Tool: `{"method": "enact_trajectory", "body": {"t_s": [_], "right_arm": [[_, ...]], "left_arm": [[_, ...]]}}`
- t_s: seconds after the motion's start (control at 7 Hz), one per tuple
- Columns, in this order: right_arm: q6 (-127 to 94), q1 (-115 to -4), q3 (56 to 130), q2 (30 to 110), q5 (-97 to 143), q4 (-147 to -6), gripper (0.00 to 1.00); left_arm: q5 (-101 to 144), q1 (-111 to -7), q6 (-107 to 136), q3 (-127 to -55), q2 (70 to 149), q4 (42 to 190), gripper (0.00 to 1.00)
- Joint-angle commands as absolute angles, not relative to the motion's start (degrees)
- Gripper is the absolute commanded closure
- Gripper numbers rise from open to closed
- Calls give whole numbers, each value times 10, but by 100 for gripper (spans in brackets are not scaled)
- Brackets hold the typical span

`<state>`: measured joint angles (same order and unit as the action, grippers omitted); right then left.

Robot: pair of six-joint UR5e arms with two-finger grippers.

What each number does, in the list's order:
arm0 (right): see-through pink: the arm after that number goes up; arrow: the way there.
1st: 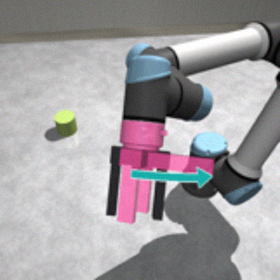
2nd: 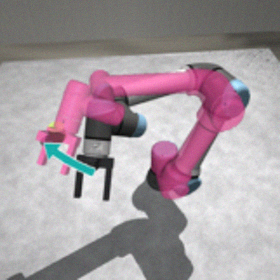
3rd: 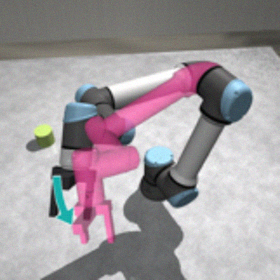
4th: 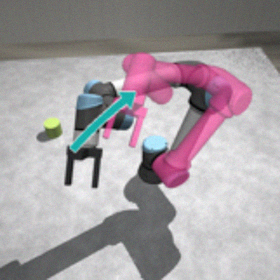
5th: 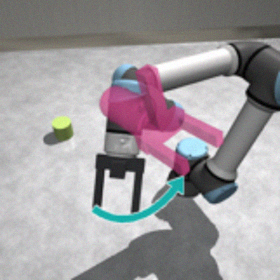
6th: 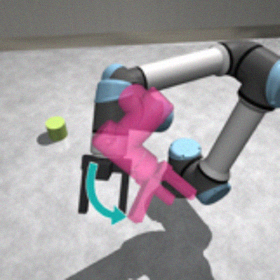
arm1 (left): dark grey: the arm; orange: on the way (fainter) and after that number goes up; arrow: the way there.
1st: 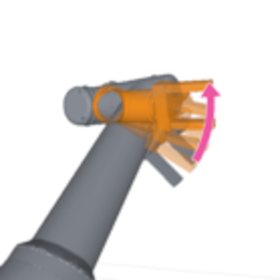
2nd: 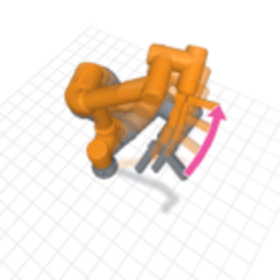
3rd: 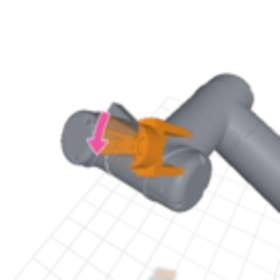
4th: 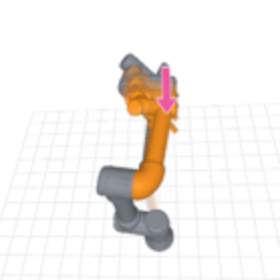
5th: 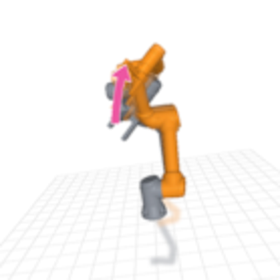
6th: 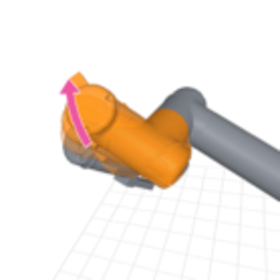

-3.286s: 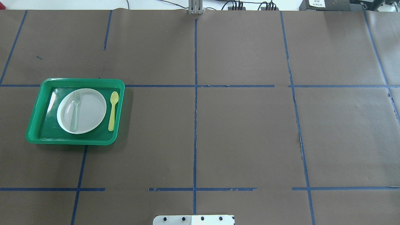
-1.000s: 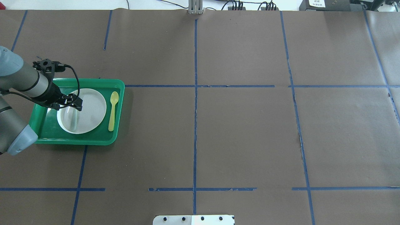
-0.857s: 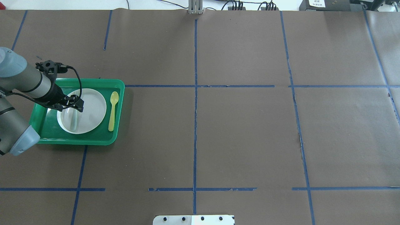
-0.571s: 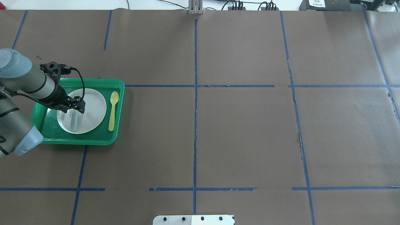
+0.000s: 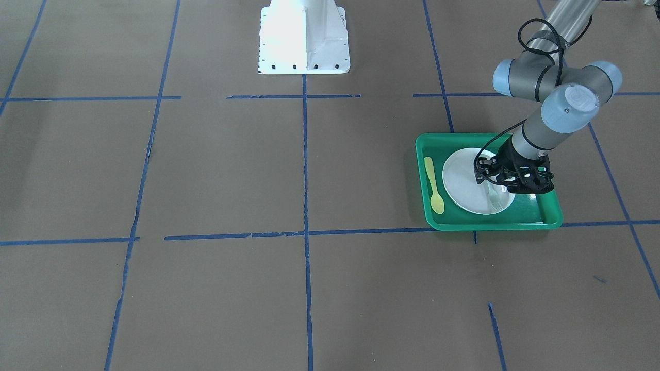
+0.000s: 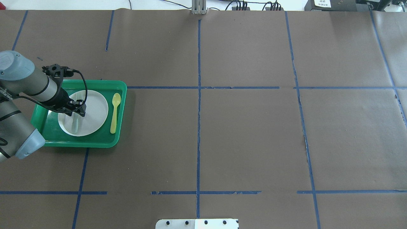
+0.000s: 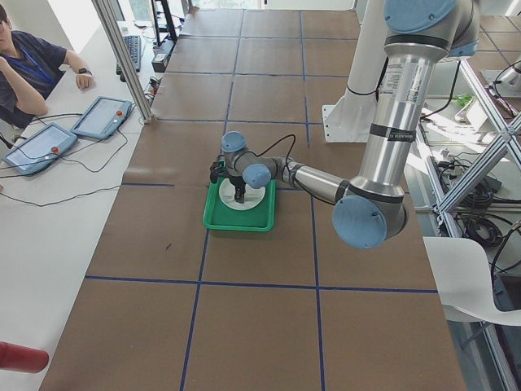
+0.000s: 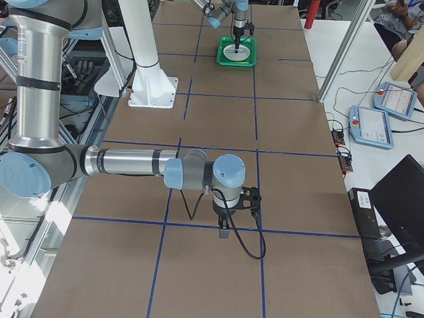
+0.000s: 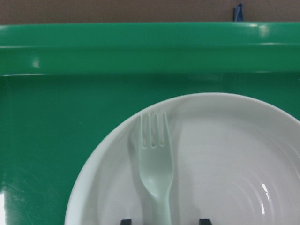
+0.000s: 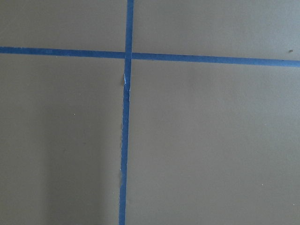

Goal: Place fork
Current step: 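Lower the left gripper and close it on the fork handle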

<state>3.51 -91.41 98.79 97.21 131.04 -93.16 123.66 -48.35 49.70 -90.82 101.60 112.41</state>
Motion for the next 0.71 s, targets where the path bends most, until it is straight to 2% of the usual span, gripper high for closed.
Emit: {"method": "enact_trajectory", "body": {"t_s": [0.0,0.14,0.29,0.57], "right_arm": [[35,-914,988,972,1310,-932,0],[34,-914,988,972,1310,-932,0],[35,-914,988,972,1310,-932,0],[35,-914,988,972,1310,-932,0]], "left_arm": [[1237,-483,497,-907,1016,1124,46],[1237,-483,497,-907,1016,1124,49],[1237,-483,497,-907,1016,1124,61],[1236,-483,495,-909,1016,1124,92]]}}
